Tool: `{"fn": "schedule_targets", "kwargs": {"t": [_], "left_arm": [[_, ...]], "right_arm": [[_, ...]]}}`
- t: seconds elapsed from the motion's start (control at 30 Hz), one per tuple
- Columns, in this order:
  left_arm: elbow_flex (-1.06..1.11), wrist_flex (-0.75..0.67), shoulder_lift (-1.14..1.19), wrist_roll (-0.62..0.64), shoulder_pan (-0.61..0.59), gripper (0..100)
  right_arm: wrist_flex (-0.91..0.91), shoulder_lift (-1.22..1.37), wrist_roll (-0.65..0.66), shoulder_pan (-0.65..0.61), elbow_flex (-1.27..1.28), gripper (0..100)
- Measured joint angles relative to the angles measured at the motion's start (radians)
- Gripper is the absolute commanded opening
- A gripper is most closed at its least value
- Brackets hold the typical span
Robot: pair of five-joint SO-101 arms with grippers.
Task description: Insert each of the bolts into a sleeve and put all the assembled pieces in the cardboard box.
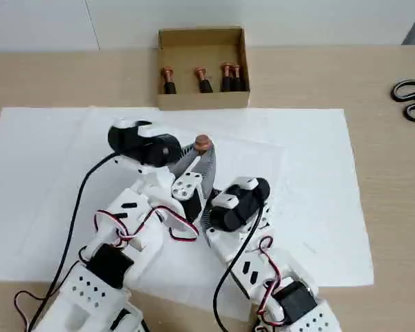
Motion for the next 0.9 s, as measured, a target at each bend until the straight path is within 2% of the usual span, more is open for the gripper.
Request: {"fn": "schedule_targets", "kwargs": {"t": [0.6,0.9], "left_arm": [[0.051,0.005,-0.002,-0.003,0.002,1],[0.049,0.16,-0.015,-0.048,0.006,1]], "right_arm": [[0.0,0.0,0.0,-0.003,0.002,0.4],[0.0,0.002,-0.002,-0.006,0.003,0.4]]}}
